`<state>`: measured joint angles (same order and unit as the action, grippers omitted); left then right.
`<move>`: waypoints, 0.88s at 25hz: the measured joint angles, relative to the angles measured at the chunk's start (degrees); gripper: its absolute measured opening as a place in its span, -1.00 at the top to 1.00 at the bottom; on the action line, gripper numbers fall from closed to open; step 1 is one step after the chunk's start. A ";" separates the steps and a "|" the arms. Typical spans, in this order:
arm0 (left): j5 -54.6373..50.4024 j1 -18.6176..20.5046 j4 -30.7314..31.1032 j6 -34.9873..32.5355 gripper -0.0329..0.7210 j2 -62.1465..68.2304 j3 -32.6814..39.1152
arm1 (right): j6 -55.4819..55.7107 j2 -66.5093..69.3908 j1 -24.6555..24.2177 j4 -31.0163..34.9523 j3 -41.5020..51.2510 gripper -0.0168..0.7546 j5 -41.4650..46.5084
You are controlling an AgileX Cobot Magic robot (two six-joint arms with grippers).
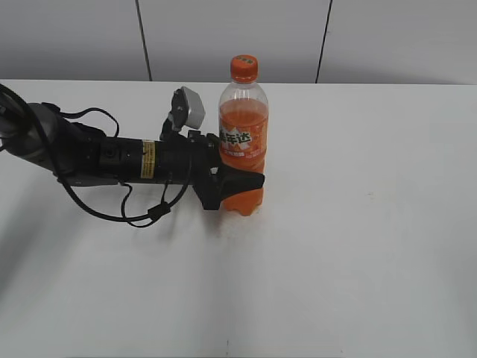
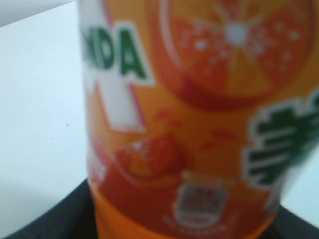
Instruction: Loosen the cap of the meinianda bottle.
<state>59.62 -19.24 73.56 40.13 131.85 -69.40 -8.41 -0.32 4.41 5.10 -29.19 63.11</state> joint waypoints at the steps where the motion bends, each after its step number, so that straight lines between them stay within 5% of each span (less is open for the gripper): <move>1: 0.00 0.00 0.00 0.00 -0.18 0.00 0.00 | 0.36 0.00 0.00 -0.05 -0.25 -0.24 -0.30; 22: 0.15 0.00 0.00 0.02 -0.18 0.00 0.00 | 4.01 56.04 0.00 2.43 -27.99 -0.24 2.08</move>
<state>59.76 -19.24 73.56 40.15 131.85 -69.40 -4.40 55.72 4.41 7.53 -57.18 65.19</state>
